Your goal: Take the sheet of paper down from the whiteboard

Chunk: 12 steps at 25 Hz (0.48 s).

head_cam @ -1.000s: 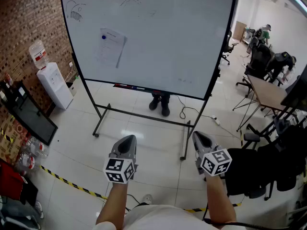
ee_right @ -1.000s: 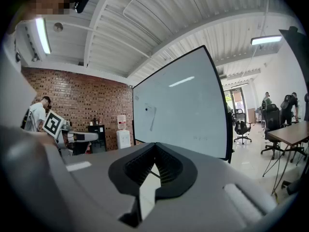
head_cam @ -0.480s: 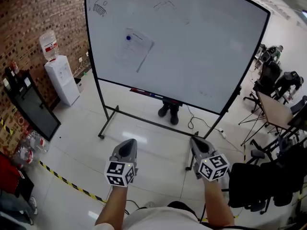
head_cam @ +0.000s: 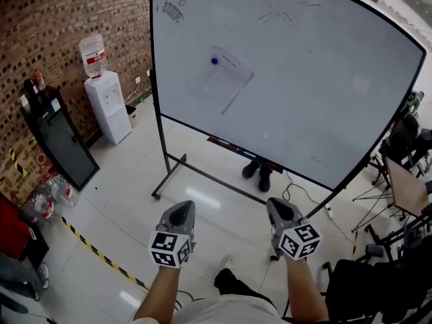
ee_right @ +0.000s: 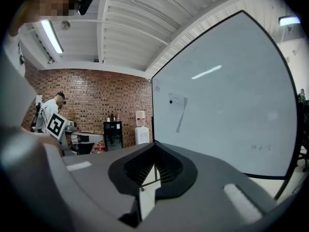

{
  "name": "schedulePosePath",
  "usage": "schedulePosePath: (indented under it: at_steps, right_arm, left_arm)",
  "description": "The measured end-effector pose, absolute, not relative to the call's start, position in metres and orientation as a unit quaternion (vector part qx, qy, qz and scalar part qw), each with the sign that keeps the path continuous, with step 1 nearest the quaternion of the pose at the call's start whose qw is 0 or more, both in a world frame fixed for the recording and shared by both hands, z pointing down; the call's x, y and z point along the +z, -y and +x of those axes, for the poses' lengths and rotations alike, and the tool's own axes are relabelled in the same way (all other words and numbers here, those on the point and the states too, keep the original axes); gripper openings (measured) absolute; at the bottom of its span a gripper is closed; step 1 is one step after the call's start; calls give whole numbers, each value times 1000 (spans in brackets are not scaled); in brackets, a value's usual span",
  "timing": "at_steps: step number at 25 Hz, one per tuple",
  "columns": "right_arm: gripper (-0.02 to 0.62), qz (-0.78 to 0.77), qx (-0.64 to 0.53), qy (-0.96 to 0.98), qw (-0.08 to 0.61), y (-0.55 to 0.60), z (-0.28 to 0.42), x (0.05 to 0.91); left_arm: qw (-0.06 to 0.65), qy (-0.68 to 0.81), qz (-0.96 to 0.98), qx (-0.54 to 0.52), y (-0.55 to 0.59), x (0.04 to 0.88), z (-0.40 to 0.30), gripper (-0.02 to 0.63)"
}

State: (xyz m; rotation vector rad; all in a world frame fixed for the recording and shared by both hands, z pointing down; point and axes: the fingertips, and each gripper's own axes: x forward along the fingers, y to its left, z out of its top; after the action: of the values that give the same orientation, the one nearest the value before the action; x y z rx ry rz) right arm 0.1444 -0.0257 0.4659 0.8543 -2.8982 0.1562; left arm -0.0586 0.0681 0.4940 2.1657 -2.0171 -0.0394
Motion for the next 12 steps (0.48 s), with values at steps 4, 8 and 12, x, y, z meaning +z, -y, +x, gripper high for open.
schedulePosePath:
  at_steps: [4,8,12]
  right_arm:
    - [6,262,50,962,52,79,115,464]
    - [6,229,47,972,38,138,66,455]
    - [6,211,34,977,23,201,36,434]
  left_arm:
    - [88,687,721,-11,-22,491,-79,2]
    - [76,709,701,-4,29,479,-118,2]
    - [66,717,694,-3,88,464,-138,2]
